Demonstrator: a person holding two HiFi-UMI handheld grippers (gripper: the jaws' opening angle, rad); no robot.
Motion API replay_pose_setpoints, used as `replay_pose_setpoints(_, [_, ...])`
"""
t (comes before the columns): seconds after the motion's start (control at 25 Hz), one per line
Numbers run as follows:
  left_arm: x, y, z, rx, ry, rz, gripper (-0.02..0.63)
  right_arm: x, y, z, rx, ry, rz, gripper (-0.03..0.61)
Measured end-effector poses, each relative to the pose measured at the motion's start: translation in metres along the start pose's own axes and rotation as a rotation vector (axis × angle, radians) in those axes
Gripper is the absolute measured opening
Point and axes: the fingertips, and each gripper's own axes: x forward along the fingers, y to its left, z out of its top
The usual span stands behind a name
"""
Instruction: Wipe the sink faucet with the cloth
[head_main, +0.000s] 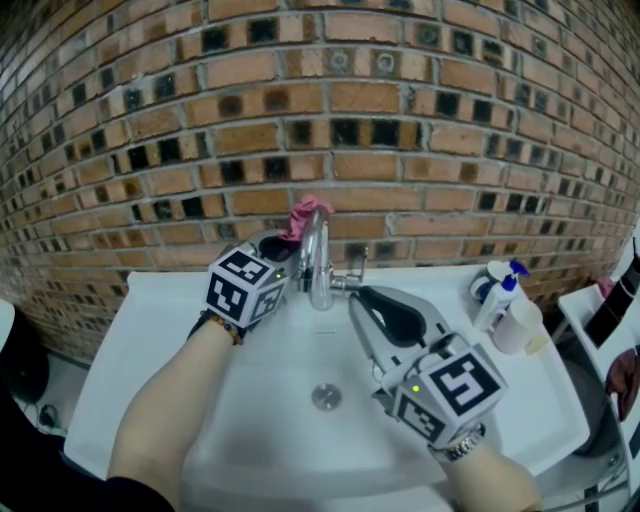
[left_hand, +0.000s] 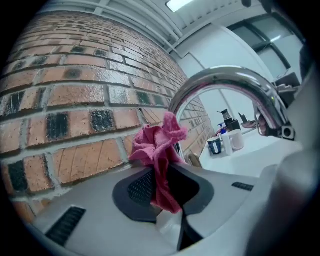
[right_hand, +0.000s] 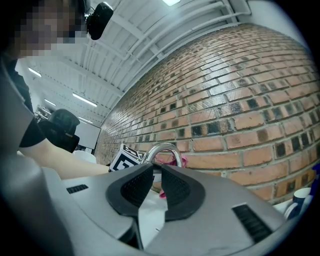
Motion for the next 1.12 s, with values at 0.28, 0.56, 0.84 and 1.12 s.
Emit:
replay_pose_setpoints(0.28, [0.004,-0.007,-0.023,0.0,0.06,-0.023,0.066,0.0,0.0,-0.001,-0.002,0.004,0.0,0.061])
replay_pose_setpoints(0.56, [0.006,-0.011,-0.042,-0.017,0.094,-0.034,0.066,0.001,-0.001,-0.003,-0.002,0.012,-0.002,0.06])
replay_pose_setpoints(0.84, [0.001,-0.012,-0.051,-0.011,0.105,-0.015,0.066,0.001,-0.001,-0.005,0.001,0.016,-0.004,0.061])
replay_pose_setpoints(1.12, [-0.005,-0.018,-0.073,0.011,0.165,-0.021,0.066,0.001,-0.001,-0.007,-0.001,0.02,-0.007,0.061])
